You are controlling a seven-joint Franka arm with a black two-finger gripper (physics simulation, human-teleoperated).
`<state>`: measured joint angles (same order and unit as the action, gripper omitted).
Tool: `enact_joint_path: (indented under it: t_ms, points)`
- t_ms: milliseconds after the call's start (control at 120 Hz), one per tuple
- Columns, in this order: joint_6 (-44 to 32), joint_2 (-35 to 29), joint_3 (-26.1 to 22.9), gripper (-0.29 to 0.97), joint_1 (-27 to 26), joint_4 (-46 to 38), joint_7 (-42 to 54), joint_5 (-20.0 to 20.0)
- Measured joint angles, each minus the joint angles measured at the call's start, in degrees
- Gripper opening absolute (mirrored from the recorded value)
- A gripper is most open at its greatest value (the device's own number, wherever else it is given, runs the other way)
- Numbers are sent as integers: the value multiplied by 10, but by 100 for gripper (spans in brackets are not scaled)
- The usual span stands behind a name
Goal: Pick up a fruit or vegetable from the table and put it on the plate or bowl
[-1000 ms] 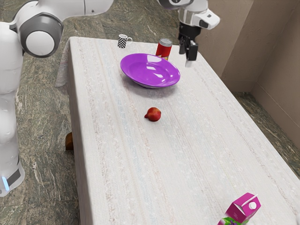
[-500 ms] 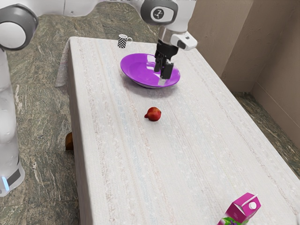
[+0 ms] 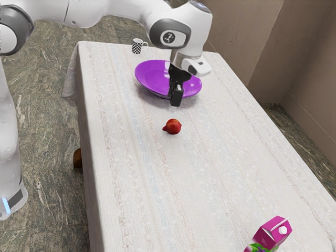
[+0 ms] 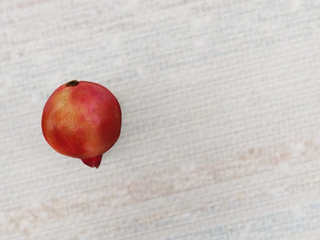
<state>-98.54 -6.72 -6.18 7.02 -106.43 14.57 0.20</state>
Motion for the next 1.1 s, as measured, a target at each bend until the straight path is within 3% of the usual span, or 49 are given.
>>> enact_joint_path:
  t_ms: [517,1100]
  points:
    - [-125,15,17,68,5,-67,75,36]
    - [-215,48,28,68,12,-103,119,30]
